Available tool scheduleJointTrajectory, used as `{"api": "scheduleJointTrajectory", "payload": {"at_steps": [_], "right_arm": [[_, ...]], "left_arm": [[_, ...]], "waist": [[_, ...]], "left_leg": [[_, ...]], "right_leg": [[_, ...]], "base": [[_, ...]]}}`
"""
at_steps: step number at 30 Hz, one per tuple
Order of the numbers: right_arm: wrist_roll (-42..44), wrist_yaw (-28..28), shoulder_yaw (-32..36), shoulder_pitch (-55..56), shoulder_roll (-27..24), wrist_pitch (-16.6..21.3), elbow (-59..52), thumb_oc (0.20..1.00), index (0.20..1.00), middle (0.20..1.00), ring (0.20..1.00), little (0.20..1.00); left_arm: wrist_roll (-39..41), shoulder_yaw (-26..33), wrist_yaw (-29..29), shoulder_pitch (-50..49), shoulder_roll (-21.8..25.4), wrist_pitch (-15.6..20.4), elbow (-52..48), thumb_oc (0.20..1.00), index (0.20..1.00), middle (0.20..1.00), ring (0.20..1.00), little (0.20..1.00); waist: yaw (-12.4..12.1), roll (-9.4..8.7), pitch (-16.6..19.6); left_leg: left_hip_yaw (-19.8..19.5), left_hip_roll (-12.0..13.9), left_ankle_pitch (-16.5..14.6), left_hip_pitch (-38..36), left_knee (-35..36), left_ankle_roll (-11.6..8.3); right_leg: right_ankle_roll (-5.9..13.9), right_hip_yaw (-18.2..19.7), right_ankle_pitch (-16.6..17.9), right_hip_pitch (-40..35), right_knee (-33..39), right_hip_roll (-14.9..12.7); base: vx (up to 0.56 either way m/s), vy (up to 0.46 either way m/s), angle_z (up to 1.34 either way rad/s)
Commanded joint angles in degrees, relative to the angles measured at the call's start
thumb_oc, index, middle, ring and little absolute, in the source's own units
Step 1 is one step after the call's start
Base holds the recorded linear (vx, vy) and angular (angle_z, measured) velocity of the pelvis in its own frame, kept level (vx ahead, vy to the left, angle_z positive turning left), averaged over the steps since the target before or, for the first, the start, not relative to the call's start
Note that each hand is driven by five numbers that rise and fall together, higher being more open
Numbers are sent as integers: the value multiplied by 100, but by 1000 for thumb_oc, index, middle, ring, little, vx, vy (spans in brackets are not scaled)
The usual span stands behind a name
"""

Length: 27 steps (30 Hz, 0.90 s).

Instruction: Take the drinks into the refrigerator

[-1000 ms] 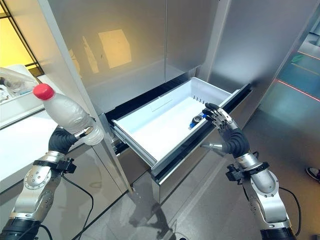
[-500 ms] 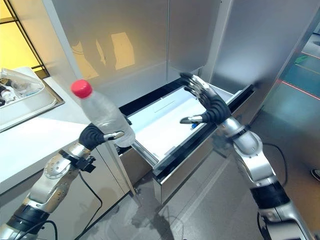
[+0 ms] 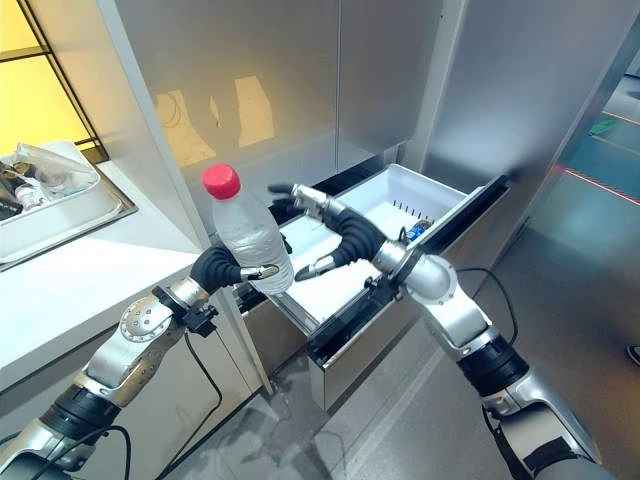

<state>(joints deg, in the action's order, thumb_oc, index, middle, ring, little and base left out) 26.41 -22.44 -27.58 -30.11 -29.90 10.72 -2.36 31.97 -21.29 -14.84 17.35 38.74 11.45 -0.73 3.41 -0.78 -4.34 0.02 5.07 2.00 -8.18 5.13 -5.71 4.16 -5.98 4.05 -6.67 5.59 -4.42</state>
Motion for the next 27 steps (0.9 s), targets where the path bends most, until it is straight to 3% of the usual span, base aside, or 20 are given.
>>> {"api": "scheduleJointTrajectory", "payload": {"at_steps": [1, 15, 19, 27], "right_arm": [[244, -331, -129, -309, 24, 6, -447, 1000, 1000, 1000, 1000, 1000], [450, -301, -399, -768, 422, 87, -816, 1000, 1000, 1000, 1000, 1000], [763, -49, -365, -1054, 697, 164, -566, 1000, 1000, 1000, 1000, 1000], [1516, 227, -804, -1741, 1353, -116, 608, 1000, 1000, 1000, 1000, 1000]], "left_arm": [[23, 382, 258, 1042, -168, 446, 123, 200, 200, 200, 200, 200], [-74, 147, 310, 1124, -559, 437, 130, 200, 200, 200, 200, 200], [-47, 125, 373, 1118, -643, 466, 177, 200, 200, 200, 200, 200], [-156, -29, 575, 1212, -777, 497, 308, 200, 200, 200, 200, 200]], "waist": [[-84, -63, 121], [-142, -52, 128], [-167, -38, 121], [-266, -48, 122]], "left_leg": [[-186, -535, -735, -327, -100, 609], [-181, -551, -724, -305, -128, 609], [-163, -570, -676, -261, -135, 616], [-123, -569, -709, -319, -104, 614]], "right_leg": [[-78, -249, -693, -393, -217, 167], [-68, -285, -636, -443, -117, 132], [-66, -270, -579, -412, -90, 111], [-67, -258, -586, -478, -59, 102]], "base": [[0, 0, 0], [-9, 1, 0], [-9, 3, 0], [0, 0, 0]]}}
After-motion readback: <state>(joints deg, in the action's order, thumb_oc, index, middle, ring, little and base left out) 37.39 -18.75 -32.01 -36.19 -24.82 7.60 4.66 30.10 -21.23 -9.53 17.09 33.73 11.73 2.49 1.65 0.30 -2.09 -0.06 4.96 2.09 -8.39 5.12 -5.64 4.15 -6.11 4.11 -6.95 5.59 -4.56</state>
